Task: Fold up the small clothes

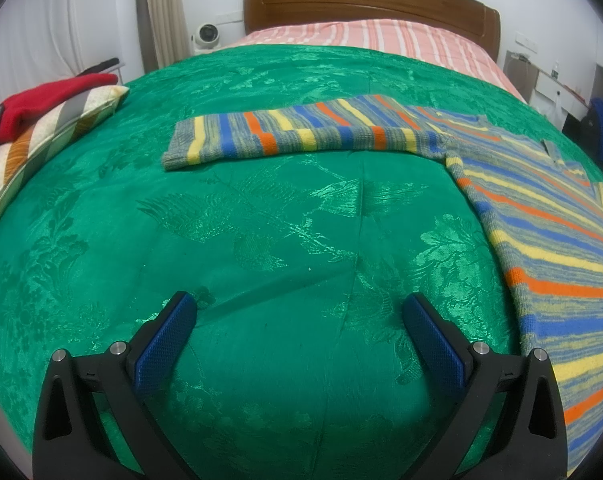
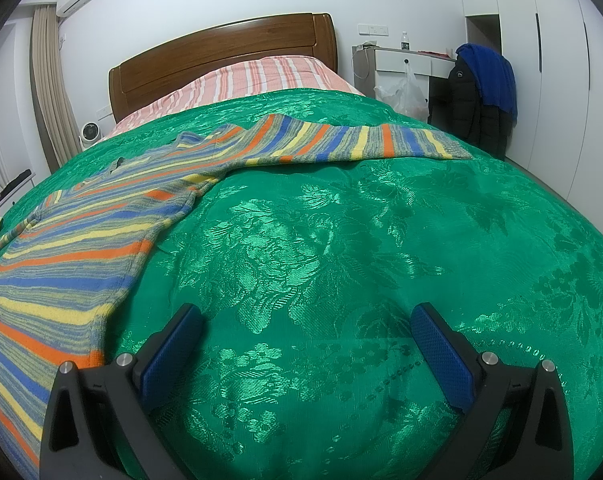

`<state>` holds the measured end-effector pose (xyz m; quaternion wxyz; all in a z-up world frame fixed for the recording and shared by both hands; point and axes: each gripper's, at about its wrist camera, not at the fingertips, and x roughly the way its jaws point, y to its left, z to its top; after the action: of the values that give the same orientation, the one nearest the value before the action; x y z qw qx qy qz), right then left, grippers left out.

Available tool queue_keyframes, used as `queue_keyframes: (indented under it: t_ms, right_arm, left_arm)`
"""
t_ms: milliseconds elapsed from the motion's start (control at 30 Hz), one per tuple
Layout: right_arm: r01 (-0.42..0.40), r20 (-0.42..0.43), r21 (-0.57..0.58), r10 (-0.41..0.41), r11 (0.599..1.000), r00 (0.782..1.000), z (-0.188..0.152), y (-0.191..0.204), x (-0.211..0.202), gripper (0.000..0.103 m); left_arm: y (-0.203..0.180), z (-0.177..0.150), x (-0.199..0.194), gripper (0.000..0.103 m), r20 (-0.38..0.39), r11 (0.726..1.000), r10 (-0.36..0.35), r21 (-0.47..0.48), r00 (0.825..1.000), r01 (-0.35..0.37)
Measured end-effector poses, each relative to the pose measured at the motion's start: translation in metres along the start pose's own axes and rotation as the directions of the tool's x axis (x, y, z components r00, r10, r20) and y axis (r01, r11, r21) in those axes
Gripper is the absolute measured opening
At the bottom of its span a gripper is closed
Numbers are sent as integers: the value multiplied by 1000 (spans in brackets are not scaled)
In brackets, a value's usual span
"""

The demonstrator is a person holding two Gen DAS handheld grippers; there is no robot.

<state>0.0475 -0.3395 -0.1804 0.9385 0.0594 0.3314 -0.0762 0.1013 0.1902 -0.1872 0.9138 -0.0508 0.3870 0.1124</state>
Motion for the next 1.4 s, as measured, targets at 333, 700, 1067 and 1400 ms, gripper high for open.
queue_keyframes:
  t_ms: [333, 700, 1067, 1400]
  right_arm:
    - [0, 0, 0, 0, 1000, 1000, 0, 0, 0, 103]
    - [10, -10, -2, -10, 1000, 1000, 1, 0, -1, 103]
    - [-182, -20, 396, 206, 900, 978, 86, -116, -3, 102]
    - [-281, 17, 733, 397, 619, 917, 116, -215, 105, 70]
  left_arm:
    - [0, 0, 0, 103, 0, 1000, 1, 0, 1000, -1]
    - [1, 0, 0, 103, 4, 1000, -1, -1, 1000, 1]
    - [1, 0, 0, 103, 5, 1000, 11, 6, 1000, -11]
    - [0, 0, 1, 103, 14, 1000, 20, 10, 1000, -20]
